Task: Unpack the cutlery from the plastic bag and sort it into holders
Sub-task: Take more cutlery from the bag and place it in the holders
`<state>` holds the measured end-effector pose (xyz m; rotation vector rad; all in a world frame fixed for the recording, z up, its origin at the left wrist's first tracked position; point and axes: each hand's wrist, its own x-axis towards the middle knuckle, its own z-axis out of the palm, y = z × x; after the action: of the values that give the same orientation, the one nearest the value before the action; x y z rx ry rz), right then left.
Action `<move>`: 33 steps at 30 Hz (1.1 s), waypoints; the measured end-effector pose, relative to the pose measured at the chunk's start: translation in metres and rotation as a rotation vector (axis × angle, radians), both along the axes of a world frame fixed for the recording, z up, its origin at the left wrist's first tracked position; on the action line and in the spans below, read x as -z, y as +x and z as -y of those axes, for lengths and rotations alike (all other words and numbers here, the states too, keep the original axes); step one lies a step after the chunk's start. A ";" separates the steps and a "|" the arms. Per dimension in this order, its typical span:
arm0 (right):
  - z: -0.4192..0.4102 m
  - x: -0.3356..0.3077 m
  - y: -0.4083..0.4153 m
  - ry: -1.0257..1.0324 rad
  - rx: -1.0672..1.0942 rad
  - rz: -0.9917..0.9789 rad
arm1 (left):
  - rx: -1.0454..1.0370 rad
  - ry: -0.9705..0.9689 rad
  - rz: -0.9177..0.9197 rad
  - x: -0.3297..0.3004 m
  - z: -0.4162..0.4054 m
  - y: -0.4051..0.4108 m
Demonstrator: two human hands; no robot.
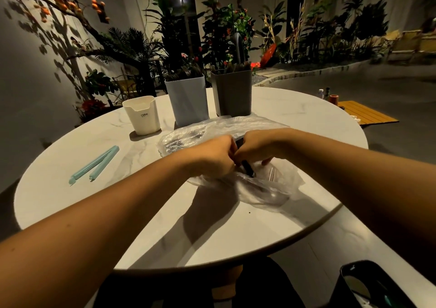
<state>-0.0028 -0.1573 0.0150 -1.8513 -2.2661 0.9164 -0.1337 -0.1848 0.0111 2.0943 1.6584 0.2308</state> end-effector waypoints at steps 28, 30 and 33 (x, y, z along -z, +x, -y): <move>0.039 -0.013 0.029 0.043 0.079 0.195 | 0.030 0.378 -0.439 -0.016 0.041 -0.007; 0.051 -0.019 0.033 -0.011 0.081 0.157 | 0.023 0.404 -0.432 -0.017 0.046 -0.005; 0.061 -0.022 0.038 -0.007 0.084 0.193 | 0.038 0.478 -0.293 -0.014 0.053 0.001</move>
<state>0.0355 -0.2178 0.0369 -2.1039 -2.2691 0.7650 -0.1324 -0.2376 0.0253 2.6146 1.8698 0.3505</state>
